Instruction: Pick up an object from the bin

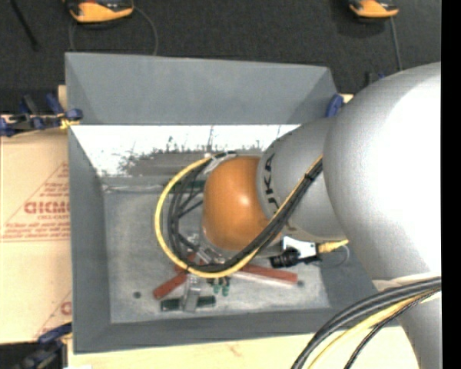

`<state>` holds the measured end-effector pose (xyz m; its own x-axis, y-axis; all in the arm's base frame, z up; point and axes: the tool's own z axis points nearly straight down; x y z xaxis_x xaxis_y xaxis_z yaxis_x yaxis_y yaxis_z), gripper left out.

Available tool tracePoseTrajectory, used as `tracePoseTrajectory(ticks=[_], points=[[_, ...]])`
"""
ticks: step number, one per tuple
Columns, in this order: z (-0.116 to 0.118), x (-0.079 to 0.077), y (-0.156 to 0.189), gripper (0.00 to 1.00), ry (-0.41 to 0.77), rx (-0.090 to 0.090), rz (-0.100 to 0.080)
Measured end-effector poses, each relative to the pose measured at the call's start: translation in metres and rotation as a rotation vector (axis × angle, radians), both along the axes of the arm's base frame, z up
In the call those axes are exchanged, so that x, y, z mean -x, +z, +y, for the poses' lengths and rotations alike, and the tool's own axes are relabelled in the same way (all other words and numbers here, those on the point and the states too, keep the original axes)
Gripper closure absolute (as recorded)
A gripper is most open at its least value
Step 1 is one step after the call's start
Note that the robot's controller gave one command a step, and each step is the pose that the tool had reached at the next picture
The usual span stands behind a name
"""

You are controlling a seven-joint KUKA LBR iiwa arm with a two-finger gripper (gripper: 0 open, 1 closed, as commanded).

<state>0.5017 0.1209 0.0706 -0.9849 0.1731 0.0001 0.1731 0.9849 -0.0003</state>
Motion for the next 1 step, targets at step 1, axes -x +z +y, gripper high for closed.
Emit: tracePoseTrajectory(ticks=[1], points=[[0.0036, -0.0014, 0.0029, 1.00, 0.000, -0.004, 0.000]])
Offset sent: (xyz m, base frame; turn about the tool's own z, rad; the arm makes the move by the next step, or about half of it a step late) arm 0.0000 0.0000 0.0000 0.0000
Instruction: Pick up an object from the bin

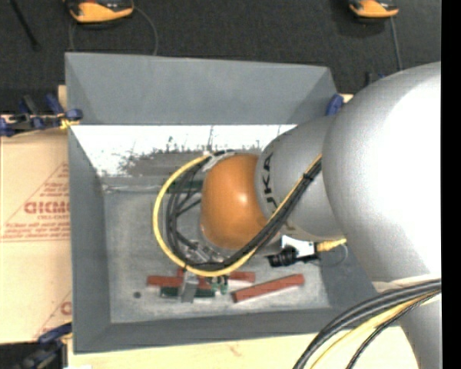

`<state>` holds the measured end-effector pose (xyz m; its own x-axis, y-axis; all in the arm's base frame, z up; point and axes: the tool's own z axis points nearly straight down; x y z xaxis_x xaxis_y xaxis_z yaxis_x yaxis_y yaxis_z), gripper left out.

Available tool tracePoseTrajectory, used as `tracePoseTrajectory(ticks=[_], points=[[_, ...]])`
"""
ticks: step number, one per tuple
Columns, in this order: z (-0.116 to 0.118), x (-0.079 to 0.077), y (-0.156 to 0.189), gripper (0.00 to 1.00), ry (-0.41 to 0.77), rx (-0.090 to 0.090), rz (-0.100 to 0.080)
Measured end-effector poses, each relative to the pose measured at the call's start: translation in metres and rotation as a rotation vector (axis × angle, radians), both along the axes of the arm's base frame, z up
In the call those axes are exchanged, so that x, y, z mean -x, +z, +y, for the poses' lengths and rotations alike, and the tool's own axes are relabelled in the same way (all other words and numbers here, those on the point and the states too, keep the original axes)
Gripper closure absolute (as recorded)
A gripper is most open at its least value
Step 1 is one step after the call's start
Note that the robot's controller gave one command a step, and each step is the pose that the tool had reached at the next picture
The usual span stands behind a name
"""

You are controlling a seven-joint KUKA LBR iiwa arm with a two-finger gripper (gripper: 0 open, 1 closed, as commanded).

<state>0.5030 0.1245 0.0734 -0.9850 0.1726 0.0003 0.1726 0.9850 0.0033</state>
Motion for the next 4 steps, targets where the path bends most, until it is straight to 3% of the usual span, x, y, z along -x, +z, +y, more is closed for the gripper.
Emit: tracePoseTrajectory(ticks=[1, 2, 3, 4], points=[[-0.002, 0.004, 0.047, 1.00, -0.012, 0.001, -0.005], [-0.002, 0.005, 0.044, 0.00, -0.017, 0.002, -0.001], [-0.073, 0.008, 0.001, 0.00, -0.058, 0.007, 0.003], [-0.069, 0.007, 0.005, 1.00, -0.056, 0.003, -0.003]])
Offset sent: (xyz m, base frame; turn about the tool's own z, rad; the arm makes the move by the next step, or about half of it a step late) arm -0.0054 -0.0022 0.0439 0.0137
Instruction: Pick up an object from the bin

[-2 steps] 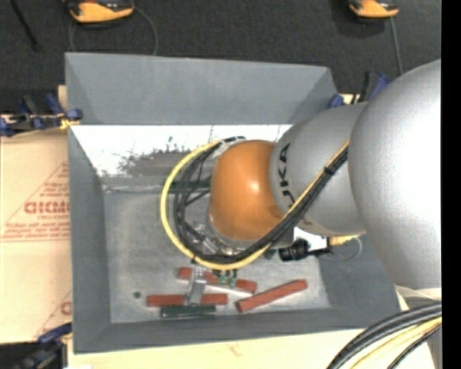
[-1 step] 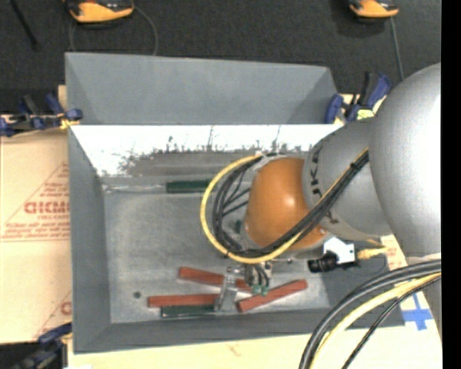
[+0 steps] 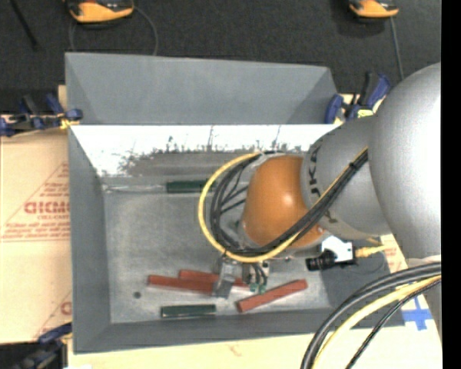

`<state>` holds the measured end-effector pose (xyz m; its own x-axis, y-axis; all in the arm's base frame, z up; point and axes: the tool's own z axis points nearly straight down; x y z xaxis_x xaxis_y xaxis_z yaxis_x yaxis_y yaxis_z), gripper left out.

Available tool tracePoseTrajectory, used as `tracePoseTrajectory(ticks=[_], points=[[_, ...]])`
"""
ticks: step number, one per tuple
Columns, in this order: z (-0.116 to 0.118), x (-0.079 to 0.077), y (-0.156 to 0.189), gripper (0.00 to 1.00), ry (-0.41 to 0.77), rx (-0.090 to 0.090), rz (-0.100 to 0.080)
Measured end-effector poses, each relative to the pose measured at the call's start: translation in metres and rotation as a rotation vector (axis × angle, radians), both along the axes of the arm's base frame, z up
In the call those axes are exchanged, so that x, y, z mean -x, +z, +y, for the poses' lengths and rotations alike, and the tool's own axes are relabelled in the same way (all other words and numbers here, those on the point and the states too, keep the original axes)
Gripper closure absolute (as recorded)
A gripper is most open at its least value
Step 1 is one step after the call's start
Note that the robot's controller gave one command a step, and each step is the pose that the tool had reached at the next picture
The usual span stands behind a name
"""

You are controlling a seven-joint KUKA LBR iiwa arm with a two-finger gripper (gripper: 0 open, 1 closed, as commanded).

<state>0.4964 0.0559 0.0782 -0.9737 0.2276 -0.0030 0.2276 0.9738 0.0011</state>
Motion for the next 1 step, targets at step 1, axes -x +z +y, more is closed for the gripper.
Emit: tracePoseTrajectory(ticks=[1], points=[[0.0235, -0.0011, 0.0877, 1.00, 0.022, -0.002, -0.007]])
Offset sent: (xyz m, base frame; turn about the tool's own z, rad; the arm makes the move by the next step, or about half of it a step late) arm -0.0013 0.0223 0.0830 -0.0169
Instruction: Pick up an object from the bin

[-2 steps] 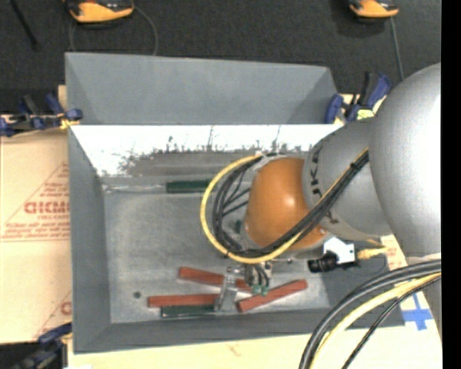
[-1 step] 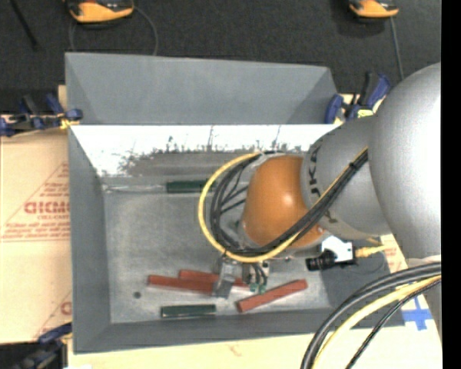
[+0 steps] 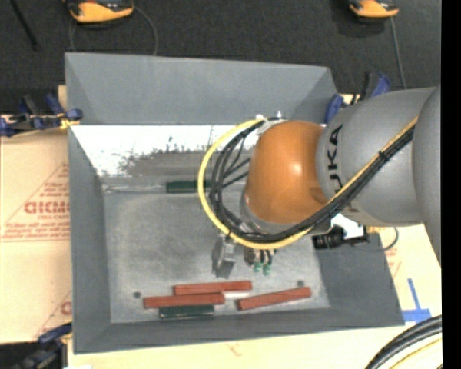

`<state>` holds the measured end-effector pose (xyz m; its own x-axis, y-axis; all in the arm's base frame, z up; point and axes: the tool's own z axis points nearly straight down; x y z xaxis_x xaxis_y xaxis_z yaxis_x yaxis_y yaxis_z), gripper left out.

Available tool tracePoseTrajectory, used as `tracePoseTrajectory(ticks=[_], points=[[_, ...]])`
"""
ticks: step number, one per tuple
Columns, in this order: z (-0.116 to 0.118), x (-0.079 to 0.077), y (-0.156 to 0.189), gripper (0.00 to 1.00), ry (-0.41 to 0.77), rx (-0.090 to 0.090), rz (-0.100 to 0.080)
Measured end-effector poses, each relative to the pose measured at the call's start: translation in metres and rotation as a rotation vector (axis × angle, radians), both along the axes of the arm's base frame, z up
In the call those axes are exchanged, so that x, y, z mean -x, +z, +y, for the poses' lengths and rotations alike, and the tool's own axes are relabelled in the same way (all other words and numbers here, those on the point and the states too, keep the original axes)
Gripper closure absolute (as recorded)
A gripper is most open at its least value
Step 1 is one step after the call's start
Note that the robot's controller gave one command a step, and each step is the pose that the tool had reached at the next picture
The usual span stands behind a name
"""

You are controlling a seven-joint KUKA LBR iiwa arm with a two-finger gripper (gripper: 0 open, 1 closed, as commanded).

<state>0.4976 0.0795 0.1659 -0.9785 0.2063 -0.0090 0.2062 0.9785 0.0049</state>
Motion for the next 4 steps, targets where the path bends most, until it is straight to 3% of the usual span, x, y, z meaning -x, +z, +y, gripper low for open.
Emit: tracePoseTrajectory(ticks=[1, 2, 3, 4], points=[[-0.001, 0.002, -0.004, 0.00, -0.004, 0.001, 0.008], [-0.080, 0.012, -0.099, 0.00, 0.096, 0.006, 0.014], [-0.076, 0.010, -0.093, 1.00, 0.096, 0.003, 0.011], [-0.073, 0.021, 0.066, 1.00, 0.133, 0.005, -0.001]])
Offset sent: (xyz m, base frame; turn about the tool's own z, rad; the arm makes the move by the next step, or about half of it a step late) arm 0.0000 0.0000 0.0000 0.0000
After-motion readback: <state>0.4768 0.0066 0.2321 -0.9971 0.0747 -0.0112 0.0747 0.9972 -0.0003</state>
